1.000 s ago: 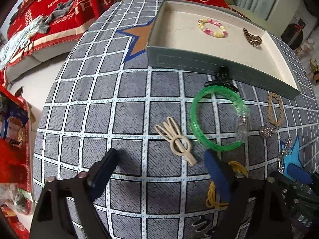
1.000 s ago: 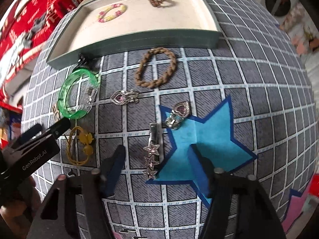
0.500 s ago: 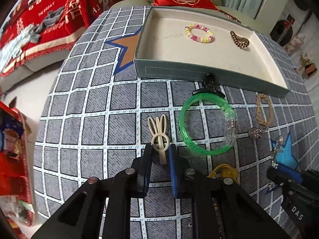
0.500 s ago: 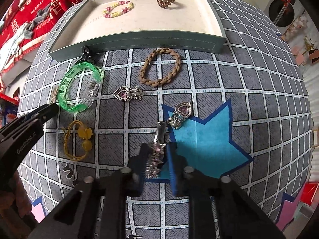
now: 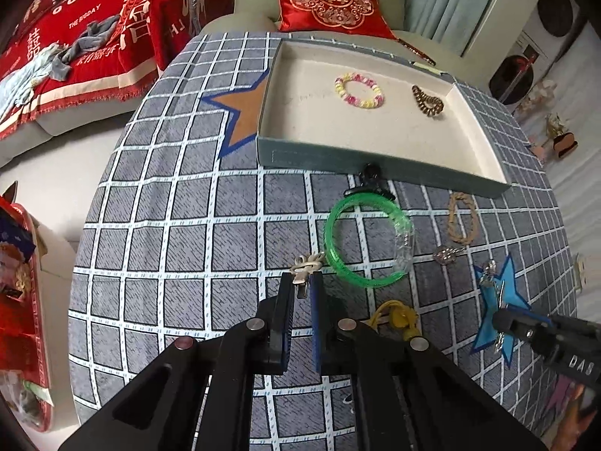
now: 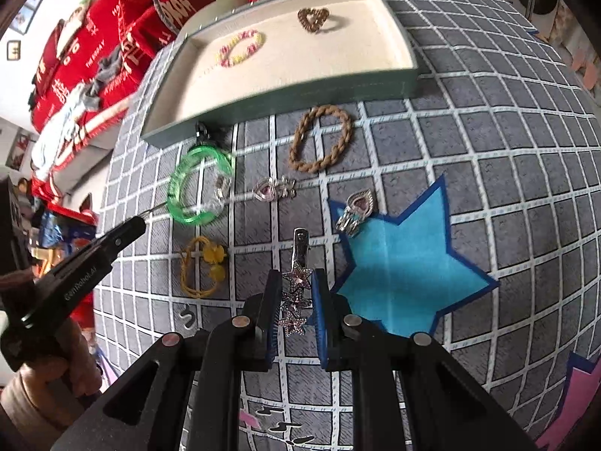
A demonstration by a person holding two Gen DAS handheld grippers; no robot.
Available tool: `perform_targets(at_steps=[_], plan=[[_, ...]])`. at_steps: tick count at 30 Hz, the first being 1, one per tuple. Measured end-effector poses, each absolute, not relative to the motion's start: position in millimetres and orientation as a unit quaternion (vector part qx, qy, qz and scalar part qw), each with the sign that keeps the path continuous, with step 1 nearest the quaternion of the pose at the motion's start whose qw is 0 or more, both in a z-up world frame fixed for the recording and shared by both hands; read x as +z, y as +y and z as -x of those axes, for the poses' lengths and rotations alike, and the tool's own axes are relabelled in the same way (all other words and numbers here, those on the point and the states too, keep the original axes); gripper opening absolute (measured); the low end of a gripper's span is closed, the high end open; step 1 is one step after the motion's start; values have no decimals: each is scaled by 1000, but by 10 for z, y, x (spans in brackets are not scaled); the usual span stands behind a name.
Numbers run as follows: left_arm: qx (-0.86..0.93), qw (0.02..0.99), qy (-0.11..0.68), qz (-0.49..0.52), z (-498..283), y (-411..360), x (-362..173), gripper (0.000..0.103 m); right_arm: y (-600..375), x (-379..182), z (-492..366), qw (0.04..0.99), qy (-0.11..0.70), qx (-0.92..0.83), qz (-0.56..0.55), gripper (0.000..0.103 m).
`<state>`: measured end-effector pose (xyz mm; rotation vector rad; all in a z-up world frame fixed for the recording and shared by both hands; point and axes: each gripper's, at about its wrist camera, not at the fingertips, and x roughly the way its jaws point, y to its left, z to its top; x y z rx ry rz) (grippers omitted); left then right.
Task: Organize jewelry
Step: 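Carry the bunny clip into the white tray and release while the right gripper places the star clip there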
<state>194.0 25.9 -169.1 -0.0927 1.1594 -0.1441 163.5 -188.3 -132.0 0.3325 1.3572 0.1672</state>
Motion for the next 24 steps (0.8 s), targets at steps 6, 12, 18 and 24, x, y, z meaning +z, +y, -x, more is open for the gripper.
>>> perform_targets(at_steps=[6,12,18,24], plan=[[-68,834,546,42,-1965,275,-1675,22,-2002,-1247,-1697,769,614,73,-164,18],[-64,838,540,50,-1983,282,-1590,22,-1967,-1165,-1791,772,609,79,-167,18],[-71,851,519,48,-2086,252,-1386,22,-2010,-1020,-1960,782,594,86,-170,18],[-77,862,498,49,-2300,186,-1229,22,-2102,-911,-2227,792,581,91,-165,18]])
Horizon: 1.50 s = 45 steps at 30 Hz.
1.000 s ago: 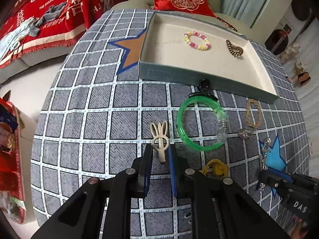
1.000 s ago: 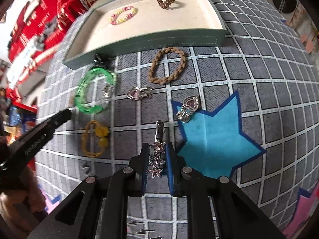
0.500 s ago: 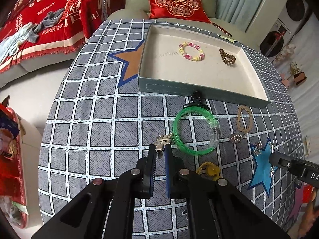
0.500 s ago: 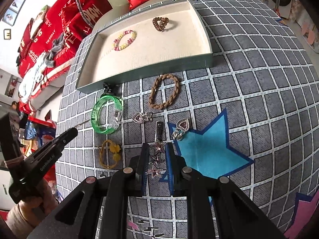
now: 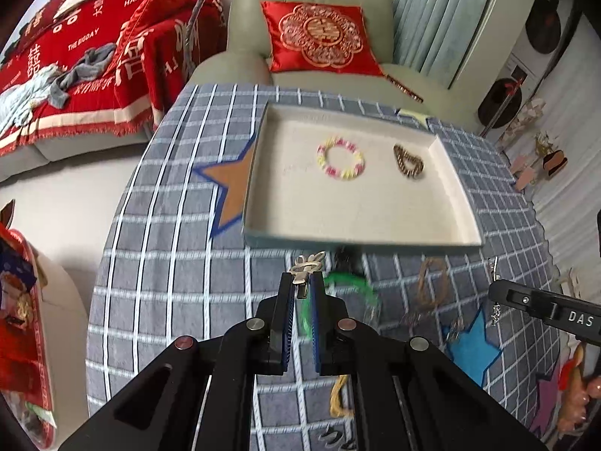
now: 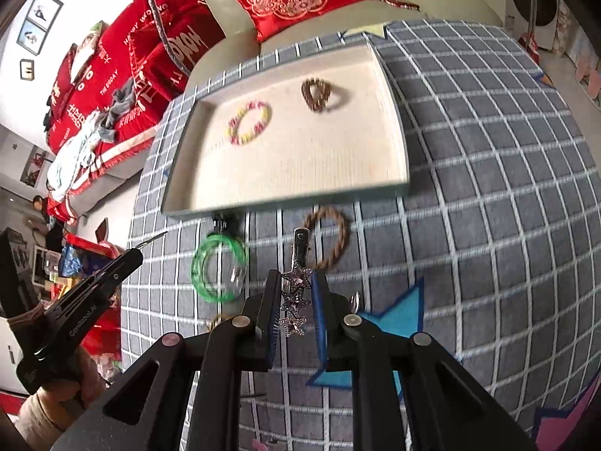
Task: Organize jewelry
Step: 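Carry the bunny clip into the white tray and release while the right gripper places the star clip there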
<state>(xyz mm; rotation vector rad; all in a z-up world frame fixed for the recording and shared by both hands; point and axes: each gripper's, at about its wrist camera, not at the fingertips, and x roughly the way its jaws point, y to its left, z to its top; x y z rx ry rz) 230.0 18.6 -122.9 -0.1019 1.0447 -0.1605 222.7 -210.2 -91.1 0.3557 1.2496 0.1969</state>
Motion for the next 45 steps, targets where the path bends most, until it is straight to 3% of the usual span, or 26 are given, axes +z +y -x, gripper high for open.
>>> perform_targets(at_steps=[11,26,42,44,45], plan=[[-81,877,472,31,-2968,-39,-1226,22,-2156,-958,-2918,799,573,104,-154,18],[-43,861,506,-11,-3553,-205,-1756,22,-2215,-1579,-3528,769,614,94,-152,18],[-9,847,528,-63,-3881,-406,-1988,23,-2213,-1658,-3968,791,597,78,-108,18],[-9,848,527,-66,-3872,-415,-1987,23,-2224,-1659,-3972,790,597,82,-113,24],[-9,848,526,-64,-3864,-408,-1987,23,-2224,-1656,-3975,789,597,86,-117,34]])
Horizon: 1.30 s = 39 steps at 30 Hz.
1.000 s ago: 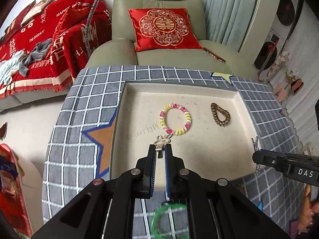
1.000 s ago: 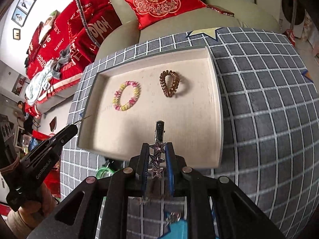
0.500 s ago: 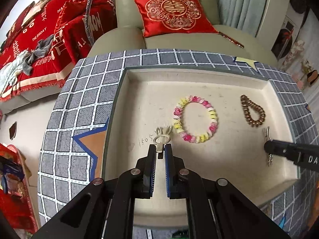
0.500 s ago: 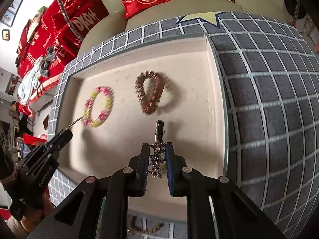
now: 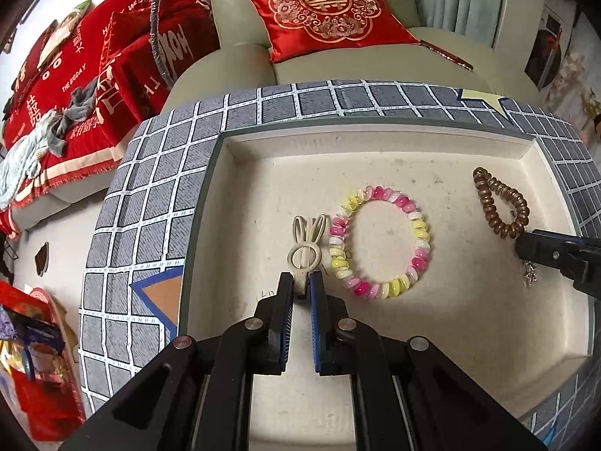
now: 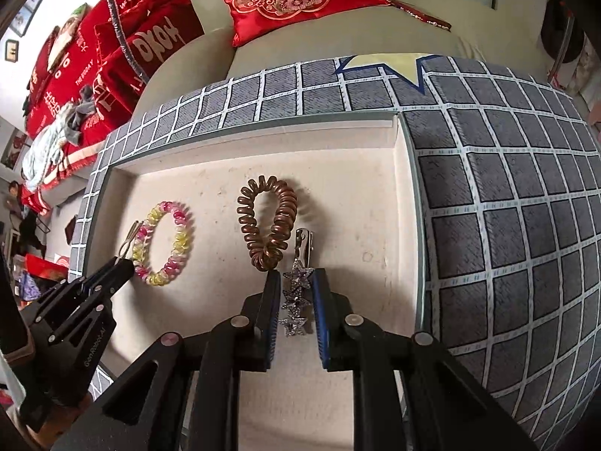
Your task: Organize jewelry
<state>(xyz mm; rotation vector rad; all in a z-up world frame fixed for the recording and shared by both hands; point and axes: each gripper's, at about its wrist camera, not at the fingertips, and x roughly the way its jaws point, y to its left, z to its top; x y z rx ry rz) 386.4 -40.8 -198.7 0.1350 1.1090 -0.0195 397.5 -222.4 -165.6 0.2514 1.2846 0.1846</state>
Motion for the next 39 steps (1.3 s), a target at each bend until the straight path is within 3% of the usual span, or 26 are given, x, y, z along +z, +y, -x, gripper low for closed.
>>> perform_targets(at_steps=[1,2,3,29,30,31,37,38,39], plan=[[-9,848,526,-62,-3860,-403,-1987,23,-2223,-1648,-3977,789,596,90,-121,41],[-9,848,526,-58,-3853,-399,-1986,23,-2218,-1641,-3980,789,596,91,-122,59],[-9,848,527,-56,-3854,-397,-1985,23,-2222,-1632,-3976,789,594,90,-125,66],[-29,855,513,-69,-3843,-490,-1887,24,-2615,-1130,-3217,793,557,92,-229,66],[-28,856,512,-70,-3838,-493,-1878,52,-2609,-1128,-3197,792,558,93,-229,66],[-25,856,512,-71,-3833,-488,-1869,103,-2608,-1125,-3186,792,559,93,-229,66],[-18,870,486,-82,-3786,-455,-1698,103,-2590,-1092,-3050,791,560,94,-227,66],[-19,872,482,-82,-3765,-442,-1657,103,-2580,-1090,-3027,791,561,94,-227,69],[-20,874,478,-82,-3733,-427,-1616,103,-2580,-1088,-3003,790,561,93,-228,78]])
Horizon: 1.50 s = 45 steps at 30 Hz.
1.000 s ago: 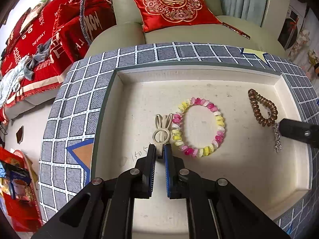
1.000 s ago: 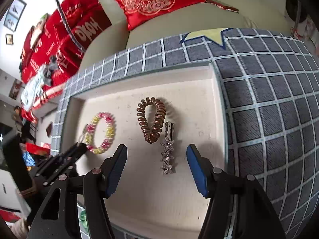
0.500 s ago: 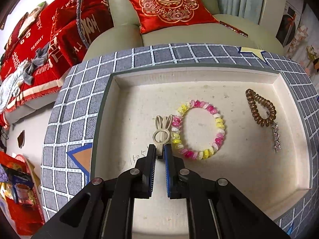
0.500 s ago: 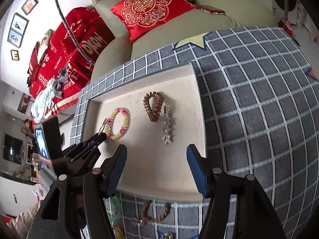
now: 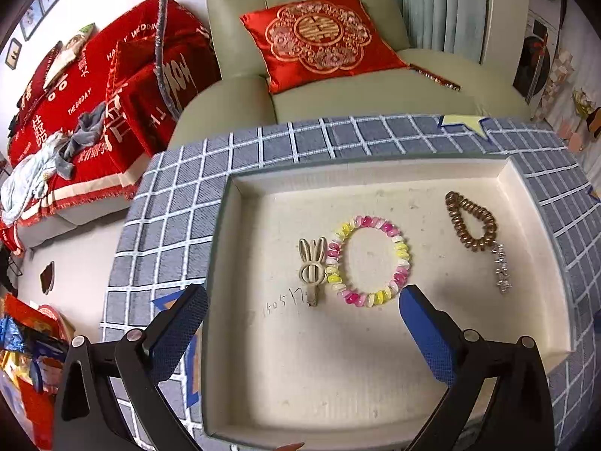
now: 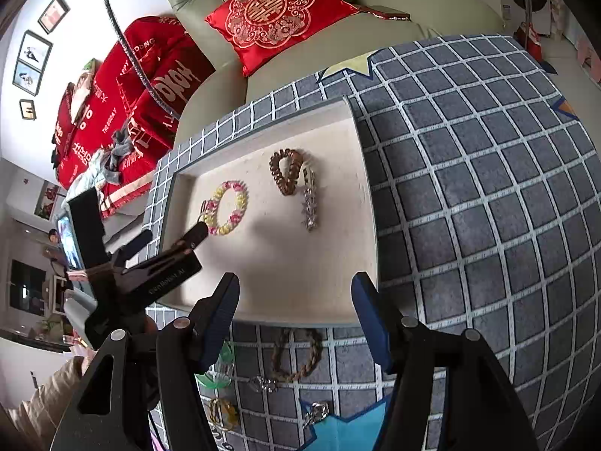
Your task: Organize jewelry
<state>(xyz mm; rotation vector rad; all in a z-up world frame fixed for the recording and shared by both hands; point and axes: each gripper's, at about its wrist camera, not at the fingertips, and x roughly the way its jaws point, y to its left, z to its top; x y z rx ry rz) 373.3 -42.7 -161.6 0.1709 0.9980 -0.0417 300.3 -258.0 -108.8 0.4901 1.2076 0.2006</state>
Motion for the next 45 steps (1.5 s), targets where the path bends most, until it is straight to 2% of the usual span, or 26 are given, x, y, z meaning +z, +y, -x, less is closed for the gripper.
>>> perform_targets(at_steps=[2,4,5,8,23,33,39,45], plan=[[-21,877,473,-85,-3672,-403,-1562,103,-2569,-1065,-2941,795,554,93,-229,88],[-20,880,467,-86,-3568,-354,-1501,103,-2546,-1029,-2867,803,544,93,-224,92],[-22,881,466,-84,-3503,-319,-1476,103,-2535,-1007,-2835,808,538,93,-223,103],[-26,878,471,-73,-3328,-221,-1465,103,-2505,-964,-2734,814,527,98,-224,103],[-21,838,545,-38,-2560,135,-1740,103,-2387,-1202,-2297,771,597,71,-209,103],[-11,816,577,-18,-2398,208,-1991,103,-2284,-1546,-2054,735,656,29,-170,103],[-9,812,584,-7,-2417,213,-2061,103,-2157,-1628,-2028,733,662,21,-156,103],[-13,813,582,-14,-2478,183,-2095,103,-2031,-1682,-2061,736,662,11,-142,94]])
